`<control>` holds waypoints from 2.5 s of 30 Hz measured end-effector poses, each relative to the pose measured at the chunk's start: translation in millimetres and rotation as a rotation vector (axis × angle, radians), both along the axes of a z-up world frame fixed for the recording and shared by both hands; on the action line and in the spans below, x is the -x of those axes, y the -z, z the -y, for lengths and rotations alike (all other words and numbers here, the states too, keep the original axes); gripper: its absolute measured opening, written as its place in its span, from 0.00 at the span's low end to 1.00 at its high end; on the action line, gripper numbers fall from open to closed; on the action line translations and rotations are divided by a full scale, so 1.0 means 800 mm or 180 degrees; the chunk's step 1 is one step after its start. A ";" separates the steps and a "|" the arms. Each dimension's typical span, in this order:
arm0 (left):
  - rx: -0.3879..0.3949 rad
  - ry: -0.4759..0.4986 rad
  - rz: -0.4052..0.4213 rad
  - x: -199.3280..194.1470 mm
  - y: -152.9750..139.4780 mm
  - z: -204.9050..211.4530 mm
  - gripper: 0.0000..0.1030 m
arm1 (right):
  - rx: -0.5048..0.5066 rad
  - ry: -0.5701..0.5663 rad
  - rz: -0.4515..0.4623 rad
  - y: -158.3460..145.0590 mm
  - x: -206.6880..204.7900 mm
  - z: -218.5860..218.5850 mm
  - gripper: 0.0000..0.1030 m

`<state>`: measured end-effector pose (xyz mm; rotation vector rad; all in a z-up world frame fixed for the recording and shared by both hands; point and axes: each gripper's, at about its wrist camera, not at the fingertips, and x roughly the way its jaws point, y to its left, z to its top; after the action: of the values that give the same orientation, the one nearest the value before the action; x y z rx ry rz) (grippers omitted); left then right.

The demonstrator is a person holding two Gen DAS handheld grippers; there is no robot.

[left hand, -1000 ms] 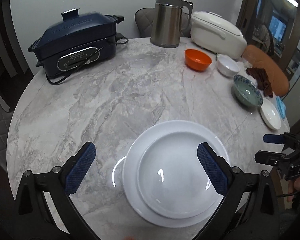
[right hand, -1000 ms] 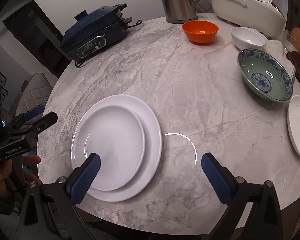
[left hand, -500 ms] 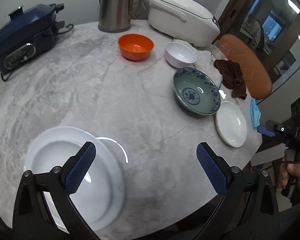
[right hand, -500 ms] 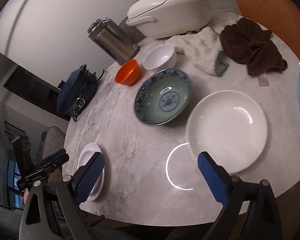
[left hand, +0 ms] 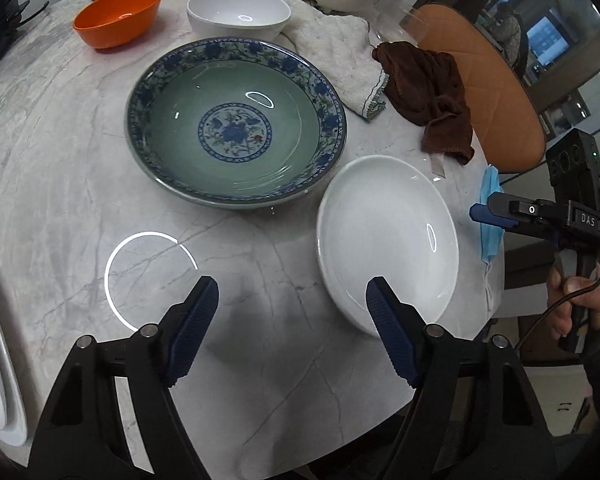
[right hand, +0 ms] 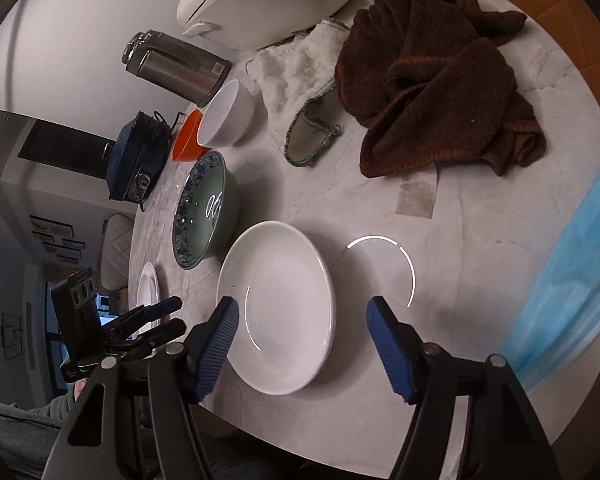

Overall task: Organize plates and bowls
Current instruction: 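Grasp the white deep plate beside the patterned bowl with both grippers, then carry the white deep plate over the plate stack and lower it on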

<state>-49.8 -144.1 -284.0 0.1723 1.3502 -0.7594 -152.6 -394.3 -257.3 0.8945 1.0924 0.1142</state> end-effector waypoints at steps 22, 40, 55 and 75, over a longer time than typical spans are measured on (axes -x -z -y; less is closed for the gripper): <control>-0.0031 -0.0077 -0.0401 0.002 0.061 0.049 0.16 | -0.0308 -0.0508 -0.0290 0.058 -0.035 -0.012 0.22; 0.0012 -0.0160 -0.0321 0.001 0.041 0.021 0.08 | -0.0240 -0.0525 -0.0330 0.051 -0.036 -0.034 0.11; 0.0180 -0.0265 -0.0174 0.017 -0.048 -0.089 0.08 | -0.0231 -0.0716 -0.0211 -0.015 -0.042 -0.112 0.11; 0.0136 -0.1073 0.0257 -0.070 -0.179 -0.472 0.08 | -0.0225 -0.1493 0.0209 -0.111 -0.189 -0.404 0.12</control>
<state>6.0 233.4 -140.8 -0.0581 1.2442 -0.4915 -1.3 -71.4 -168.1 0.6775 1.2260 0.5691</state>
